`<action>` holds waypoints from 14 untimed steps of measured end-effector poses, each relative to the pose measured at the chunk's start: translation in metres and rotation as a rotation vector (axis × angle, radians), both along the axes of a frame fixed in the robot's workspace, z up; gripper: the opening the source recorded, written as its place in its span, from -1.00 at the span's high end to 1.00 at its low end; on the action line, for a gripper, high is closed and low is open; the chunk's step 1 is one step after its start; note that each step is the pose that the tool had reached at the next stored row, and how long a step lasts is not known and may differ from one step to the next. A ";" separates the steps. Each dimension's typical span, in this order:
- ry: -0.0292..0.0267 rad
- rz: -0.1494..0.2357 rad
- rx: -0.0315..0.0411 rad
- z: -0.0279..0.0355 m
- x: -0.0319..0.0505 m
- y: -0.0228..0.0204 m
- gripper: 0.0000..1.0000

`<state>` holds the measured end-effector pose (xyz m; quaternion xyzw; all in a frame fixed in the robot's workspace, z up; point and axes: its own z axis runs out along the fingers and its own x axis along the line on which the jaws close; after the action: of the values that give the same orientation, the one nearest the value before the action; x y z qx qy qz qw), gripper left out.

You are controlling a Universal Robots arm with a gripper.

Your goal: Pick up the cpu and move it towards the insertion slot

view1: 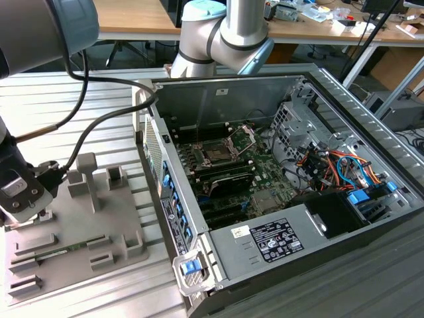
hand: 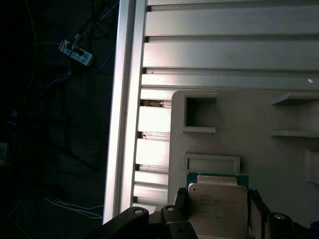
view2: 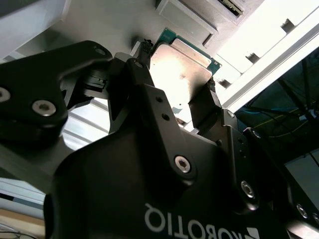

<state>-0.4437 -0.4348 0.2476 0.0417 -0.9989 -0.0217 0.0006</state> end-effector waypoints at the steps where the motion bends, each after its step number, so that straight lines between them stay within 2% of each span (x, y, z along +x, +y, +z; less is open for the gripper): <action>1: 0.0001 0.000 0.0000 0.0004 0.0000 0.0000 -0.09; 14: 0.0001 0.000 0.0000 0.0028 0.0000 0.0000 -0.09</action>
<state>-0.4437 -0.4348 0.2504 0.0417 -0.9989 -0.0217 0.0007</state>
